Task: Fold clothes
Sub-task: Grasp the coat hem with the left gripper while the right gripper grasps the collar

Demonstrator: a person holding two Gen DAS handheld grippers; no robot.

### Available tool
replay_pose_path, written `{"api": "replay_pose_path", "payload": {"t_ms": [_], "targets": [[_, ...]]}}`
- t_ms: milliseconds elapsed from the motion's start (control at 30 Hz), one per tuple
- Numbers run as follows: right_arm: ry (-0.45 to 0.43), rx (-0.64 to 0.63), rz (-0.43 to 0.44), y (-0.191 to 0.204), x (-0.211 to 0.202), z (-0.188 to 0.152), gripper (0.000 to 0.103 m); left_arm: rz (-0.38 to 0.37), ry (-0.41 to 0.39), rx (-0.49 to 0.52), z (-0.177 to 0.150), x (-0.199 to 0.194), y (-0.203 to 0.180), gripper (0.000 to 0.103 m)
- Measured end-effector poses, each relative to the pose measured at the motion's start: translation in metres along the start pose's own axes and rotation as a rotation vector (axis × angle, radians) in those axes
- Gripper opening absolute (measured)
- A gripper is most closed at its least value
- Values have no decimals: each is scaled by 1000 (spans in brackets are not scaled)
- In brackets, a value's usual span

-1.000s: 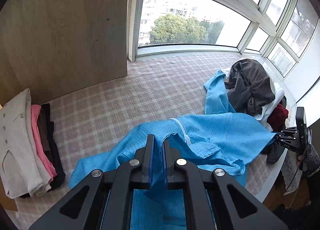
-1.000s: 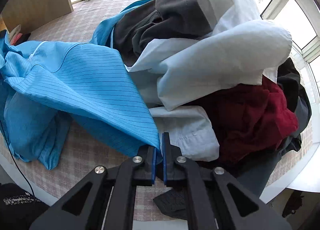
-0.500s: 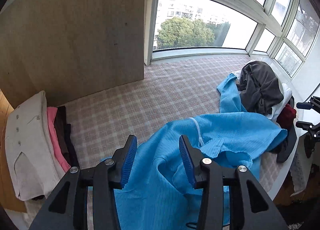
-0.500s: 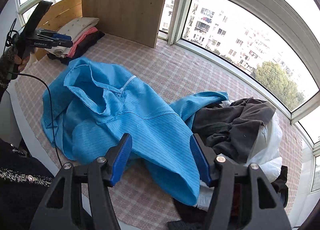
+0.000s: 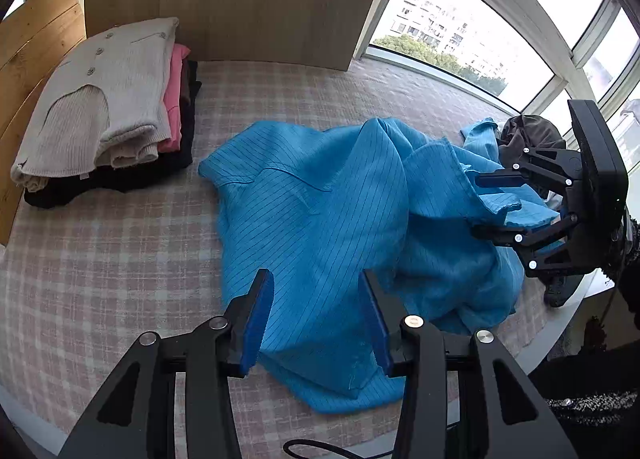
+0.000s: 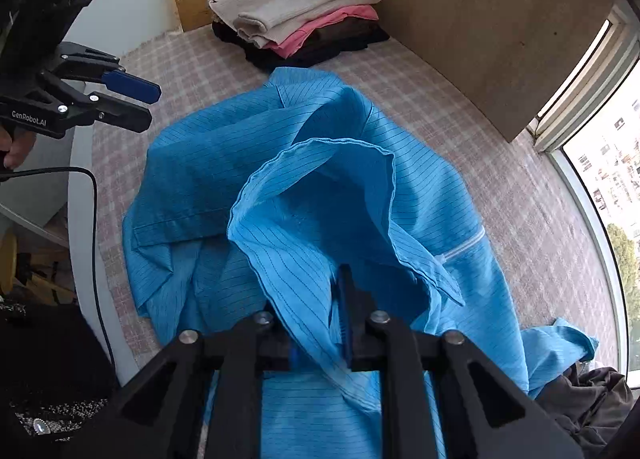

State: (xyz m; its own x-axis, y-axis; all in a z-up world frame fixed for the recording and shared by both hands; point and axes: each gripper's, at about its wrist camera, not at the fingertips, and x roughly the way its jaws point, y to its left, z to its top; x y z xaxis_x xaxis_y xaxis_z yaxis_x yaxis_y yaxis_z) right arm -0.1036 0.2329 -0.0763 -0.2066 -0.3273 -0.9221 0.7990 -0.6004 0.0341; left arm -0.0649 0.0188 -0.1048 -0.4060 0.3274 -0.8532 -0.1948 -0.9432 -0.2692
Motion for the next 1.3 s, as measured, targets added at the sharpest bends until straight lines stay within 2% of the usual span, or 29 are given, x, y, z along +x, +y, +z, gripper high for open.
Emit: {"api": "replay_pose_path", "payload": {"t_ms": [100, 167, 267, 333, 467, 633, 733, 933, 1100, 1133, 1167, 1233, 1300], "targets": [[-71, 67, -57, -29, -30, 11, 3, 1, -2, 8, -6, 1, -8, 42], [-164, 172, -73, -62, -66, 17, 3, -9, -3, 35, -7, 2, -18, 42], [-292, 385, -81, -122, -119, 5, 3, -38, -2, 85, -3, 6, -37, 43], [-336, 475, -140, -153, -141, -11, 3, -54, -1, 123, 3, 11, -51, 43], [-343, 605, -159, -192, -148, -42, 3, -94, 19, 188, 12, 23, -77, 44], [-311, 685, -135, -217, -124, -64, 3, -170, 64, 277, 11, 44, -117, 46], [-325, 697, -120, -220, -121, -61, 3, -185, 112, 326, 6, 65, -137, 48], [-375, 672, -105, -218, -133, -42, 3, -24, 194, 422, -16, 101, -147, 48], [-405, 589, -111, -204, -152, -12, 3, 6, 171, 420, -29, 95, -140, 50], [-401, 573, -111, -200, -155, -5, 3, 3, 161, 417, -30, 93, -137, 46], [-390, 557, -108, -197, -157, 3, 3, -9, 156, 405, -30, 91, -134, 32], [-368, 521, -113, -188, -163, 17, 3, -66, 147, 363, -26, 85, -124, 11], [-367, 487, -134, -179, -178, 33, 3, -99, 120, 319, -17, 78, -113, 9]]}}
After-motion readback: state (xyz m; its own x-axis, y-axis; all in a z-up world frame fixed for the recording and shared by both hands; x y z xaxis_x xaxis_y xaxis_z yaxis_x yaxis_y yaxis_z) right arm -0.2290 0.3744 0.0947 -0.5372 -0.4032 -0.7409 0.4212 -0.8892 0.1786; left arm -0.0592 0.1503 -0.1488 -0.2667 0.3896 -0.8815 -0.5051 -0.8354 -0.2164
